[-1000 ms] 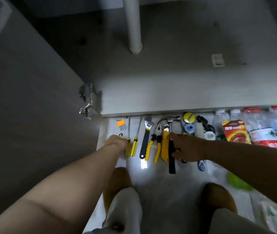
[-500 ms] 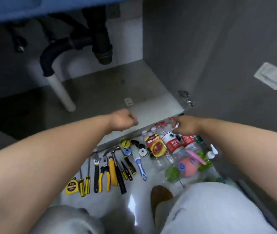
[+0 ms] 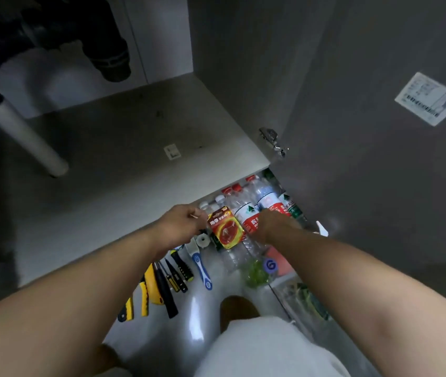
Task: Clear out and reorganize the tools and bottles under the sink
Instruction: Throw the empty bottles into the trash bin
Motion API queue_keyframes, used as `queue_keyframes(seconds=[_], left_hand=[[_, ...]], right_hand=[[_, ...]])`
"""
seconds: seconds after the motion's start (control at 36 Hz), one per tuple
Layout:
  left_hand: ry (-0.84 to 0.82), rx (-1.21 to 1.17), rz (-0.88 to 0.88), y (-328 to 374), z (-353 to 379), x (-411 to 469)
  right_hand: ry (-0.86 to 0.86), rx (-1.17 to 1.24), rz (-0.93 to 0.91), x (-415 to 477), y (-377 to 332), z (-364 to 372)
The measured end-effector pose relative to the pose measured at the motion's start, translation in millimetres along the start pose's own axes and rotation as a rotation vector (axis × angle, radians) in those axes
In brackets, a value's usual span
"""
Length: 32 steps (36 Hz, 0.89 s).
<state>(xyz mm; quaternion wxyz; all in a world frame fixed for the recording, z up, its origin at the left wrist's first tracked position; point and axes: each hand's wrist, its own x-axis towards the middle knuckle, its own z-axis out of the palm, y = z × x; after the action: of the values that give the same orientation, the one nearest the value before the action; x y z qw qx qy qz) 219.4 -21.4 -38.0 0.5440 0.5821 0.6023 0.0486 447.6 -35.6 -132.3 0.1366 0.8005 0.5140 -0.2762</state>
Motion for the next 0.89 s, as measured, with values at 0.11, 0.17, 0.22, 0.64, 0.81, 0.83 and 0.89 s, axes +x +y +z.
queue_keyframes(seconds=[0.11, 0.17, 0.22, 0.64, 0.81, 0.83, 0.89], left_hand=[[-0.036, -0.079, -0.036, -7, 3, 7], [-0.047, -0.134, -0.061, -11, 4, 11], [-0.053, -0.166, -0.079, -14, 4, 14], [-0.05, -0.2, -0.203, -29, 1, 26], [-0.08, -0.236, -0.201, -11, 5, 39], [-0.086, -0.249, -0.2, -7, 7, 41], [-0.096, -0.28, -0.207, 0, 12, 41]], right_hand=[[0.023, -0.07, 0.053, 13, -4, 8], [0.015, -0.158, 0.038, 19, -10, 6], [-0.011, -0.245, 0.02, 23, -15, 1], [-0.108, -0.321, -0.005, 36, -19, -1], [-0.095, -0.121, -0.002, 13, -21, -42], [-0.09, -0.077, -0.005, 7, -22, -51], [-0.104, 0.026, -0.021, -6, -26, -66]])
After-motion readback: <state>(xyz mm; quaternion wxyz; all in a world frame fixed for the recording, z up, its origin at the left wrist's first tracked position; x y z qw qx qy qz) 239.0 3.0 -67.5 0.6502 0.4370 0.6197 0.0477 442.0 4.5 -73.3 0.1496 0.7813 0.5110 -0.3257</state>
